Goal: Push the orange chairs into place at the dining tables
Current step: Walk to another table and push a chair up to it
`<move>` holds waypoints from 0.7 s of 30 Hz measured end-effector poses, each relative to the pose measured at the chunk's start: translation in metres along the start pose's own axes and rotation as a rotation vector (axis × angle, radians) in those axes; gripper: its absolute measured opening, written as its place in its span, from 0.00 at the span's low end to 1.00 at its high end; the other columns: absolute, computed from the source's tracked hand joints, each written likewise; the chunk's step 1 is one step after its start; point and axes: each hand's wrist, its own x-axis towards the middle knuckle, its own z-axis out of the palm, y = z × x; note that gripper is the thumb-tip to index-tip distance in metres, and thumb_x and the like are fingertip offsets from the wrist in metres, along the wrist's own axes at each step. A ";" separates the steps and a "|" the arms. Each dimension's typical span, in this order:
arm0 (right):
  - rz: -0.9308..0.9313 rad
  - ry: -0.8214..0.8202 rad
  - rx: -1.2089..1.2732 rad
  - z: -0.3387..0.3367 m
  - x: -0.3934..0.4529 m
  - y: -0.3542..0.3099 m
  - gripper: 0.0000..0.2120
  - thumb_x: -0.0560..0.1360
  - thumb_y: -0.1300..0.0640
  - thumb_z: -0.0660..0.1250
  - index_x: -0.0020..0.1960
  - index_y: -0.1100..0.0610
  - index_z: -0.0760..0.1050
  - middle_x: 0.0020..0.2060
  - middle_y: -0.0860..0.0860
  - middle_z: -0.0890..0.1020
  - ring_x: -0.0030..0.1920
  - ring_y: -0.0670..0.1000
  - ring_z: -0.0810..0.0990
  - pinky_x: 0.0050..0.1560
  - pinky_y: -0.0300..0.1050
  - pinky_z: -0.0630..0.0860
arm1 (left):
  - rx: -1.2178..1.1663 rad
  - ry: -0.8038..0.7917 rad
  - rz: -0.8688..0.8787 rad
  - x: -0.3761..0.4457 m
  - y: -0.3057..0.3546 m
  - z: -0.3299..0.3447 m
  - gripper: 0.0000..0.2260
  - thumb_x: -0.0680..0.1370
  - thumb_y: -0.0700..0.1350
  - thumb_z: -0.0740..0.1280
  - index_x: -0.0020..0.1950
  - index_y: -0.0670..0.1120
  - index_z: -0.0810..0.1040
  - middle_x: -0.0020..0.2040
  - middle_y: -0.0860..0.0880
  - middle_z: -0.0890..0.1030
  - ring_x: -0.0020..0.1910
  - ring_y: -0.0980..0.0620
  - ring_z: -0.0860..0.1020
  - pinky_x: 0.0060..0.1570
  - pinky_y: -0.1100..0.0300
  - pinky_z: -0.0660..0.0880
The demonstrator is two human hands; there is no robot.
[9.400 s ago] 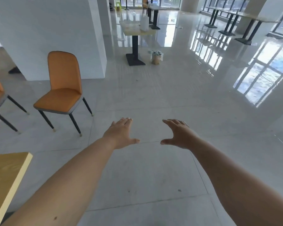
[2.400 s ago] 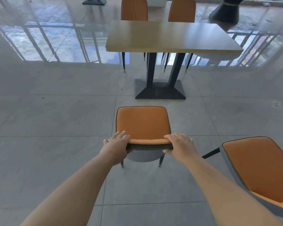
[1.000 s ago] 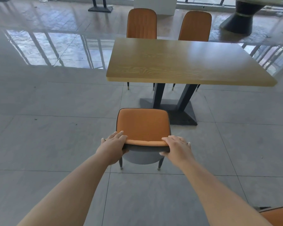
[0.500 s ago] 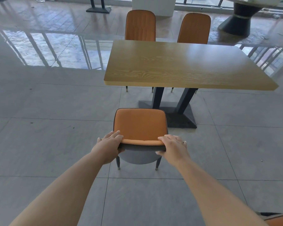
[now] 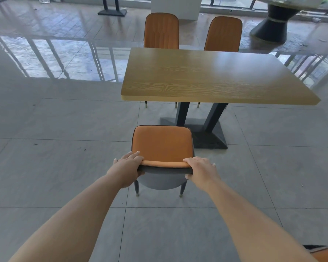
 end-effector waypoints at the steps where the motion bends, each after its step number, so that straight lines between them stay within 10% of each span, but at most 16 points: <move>1: -0.002 -0.004 0.007 0.000 0.000 0.001 0.26 0.74 0.53 0.71 0.70 0.45 0.68 0.64 0.48 0.76 0.65 0.54 0.71 0.68 0.65 0.63 | 0.002 -0.008 0.005 0.000 0.000 -0.001 0.20 0.81 0.51 0.62 0.72 0.52 0.66 0.78 0.51 0.59 0.77 0.46 0.53 0.71 0.33 0.54; 21: 0.011 0.006 0.010 0.008 -0.050 0.006 0.22 0.76 0.53 0.69 0.68 0.45 0.71 0.60 0.48 0.78 0.62 0.54 0.72 0.68 0.61 0.67 | 0.057 -0.052 0.041 -0.041 0.015 0.017 0.17 0.82 0.50 0.61 0.70 0.51 0.67 0.75 0.51 0.62 0.77 0.46 0.54 0.70 0.34 0.57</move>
